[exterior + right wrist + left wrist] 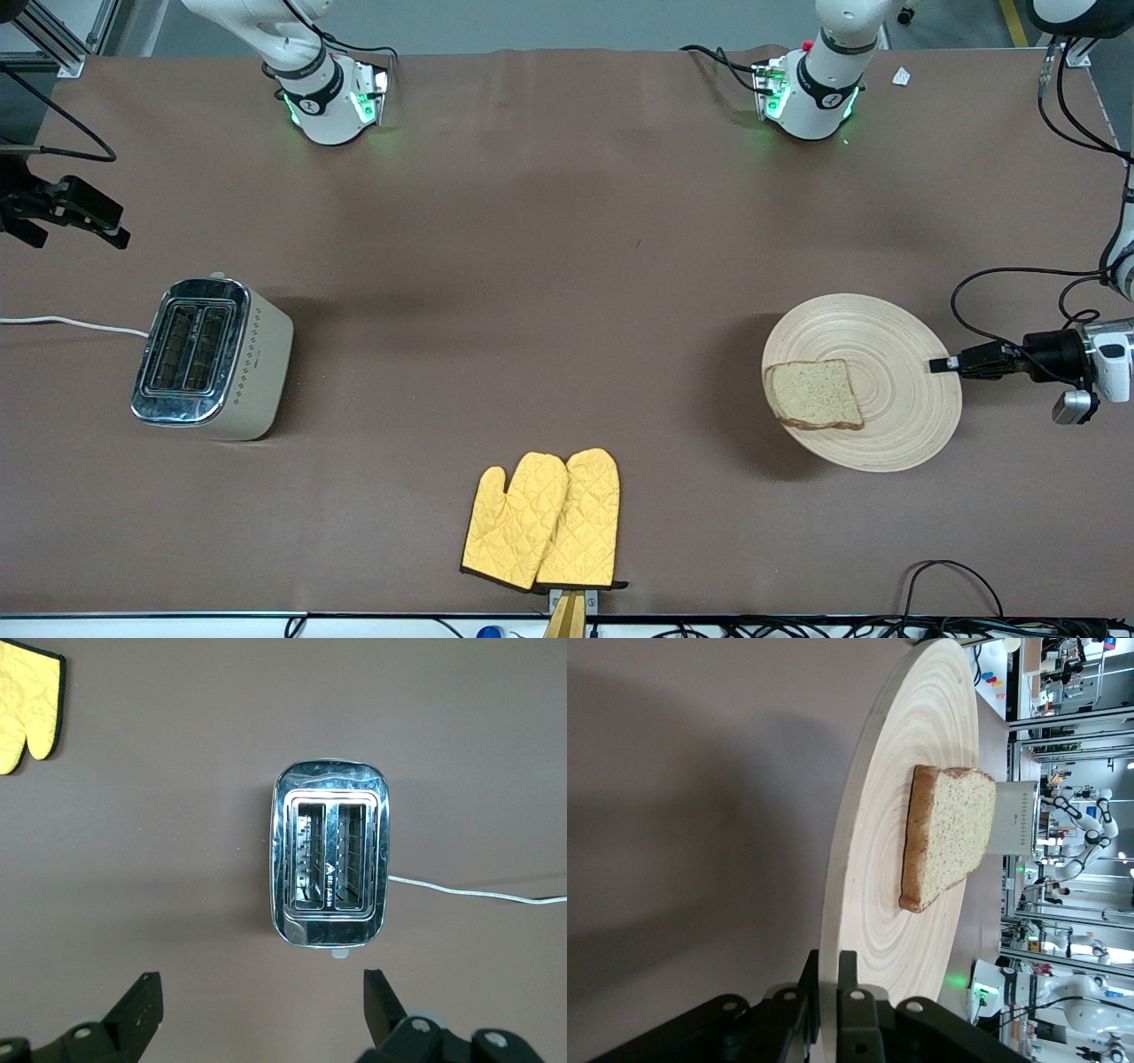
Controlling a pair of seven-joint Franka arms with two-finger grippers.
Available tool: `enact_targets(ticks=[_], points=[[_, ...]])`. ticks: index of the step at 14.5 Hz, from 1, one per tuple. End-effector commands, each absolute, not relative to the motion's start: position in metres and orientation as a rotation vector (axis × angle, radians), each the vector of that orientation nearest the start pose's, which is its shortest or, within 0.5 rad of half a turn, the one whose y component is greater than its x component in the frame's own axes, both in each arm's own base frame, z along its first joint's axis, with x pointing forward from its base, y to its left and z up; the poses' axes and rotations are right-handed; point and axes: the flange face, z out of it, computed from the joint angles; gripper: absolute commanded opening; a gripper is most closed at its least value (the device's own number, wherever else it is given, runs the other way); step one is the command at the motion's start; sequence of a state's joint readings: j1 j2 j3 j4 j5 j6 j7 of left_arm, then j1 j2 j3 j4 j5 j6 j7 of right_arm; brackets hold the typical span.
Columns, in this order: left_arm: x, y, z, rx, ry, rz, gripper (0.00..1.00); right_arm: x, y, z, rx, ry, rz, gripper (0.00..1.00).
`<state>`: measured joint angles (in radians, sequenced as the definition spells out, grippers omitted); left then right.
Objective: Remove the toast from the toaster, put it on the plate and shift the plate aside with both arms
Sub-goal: 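Drag the plate with toast toward the left arm's side, then open the left gripper and release the plate rim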
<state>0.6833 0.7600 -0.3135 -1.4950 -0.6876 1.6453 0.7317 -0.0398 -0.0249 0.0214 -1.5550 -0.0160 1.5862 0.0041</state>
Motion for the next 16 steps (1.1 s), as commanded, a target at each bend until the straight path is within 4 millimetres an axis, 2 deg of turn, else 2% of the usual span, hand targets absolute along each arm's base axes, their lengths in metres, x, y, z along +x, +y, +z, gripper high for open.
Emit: enact_targets(ticks=[1, 4, 6, 8, 9, 11, 12, 13, 14, 16], points=[[0.616, 0.22, 0.224, 2.068, -0.063, -0.054, 0.0, 0.549, -0.01, 0.651, -3.143, 0.029, -0.094, 1.0], [0.601, 0.233, 0.182, 2.071, -0.019, -0.12, 0.0, 0.55, -0.01, 0.65, -3.143, 0.029, -0.092, 1.0], [0.598, 0.234, 0.177, 2.085, -0.011, -0.152, 0.0, 0.55, -0.01, 0.65, -3.143, 0.029, -0.092, 1.0], [0.591, 0.238, 0.158, 2.077, 0.002, -0.176, 0.01, 0.55, -0.01, 0.65, -3.143, 0.029, -0.092, 1.0], [0.59, 0.237, 0.155, 2.076, 0.001, -0.181, 0.02, 0.549, -0.01, 0.651, -3.143, 0.029, -0.094, 1.0], [0.591, 0.237, 0.155, 2.078, 0.004, -0.181, 0.12, 0.55, -0.01, 0.65, -3.142, 0.029, -0.094, 1.0], [0.591, 0.238, 0.152, 2.093, -0.006, -0.19, 0.24, 0.549, -0.01, 0.651, -3.142, 0.029, -0.094, 1.0], [0.592, 0.235, 0.154, 2.112, -0.023, -0.206, 0.52, 0.55, -0.01, 0.65, -3.142, 0.029, -0.094, 1.0], [0.593, 0.237, 0.156, 2.118, -0.026, -0.197, 0.98, 0.55, -0.01, 0.65, -3.142, 0.029, -0.094, 1.0], [0.611, 0.24, 0.179, 2.157, -0.051, -0.154, 1.0, 0.55, -0.01, 0.65, -3.142, 0.029, -0.094, 1.0]])
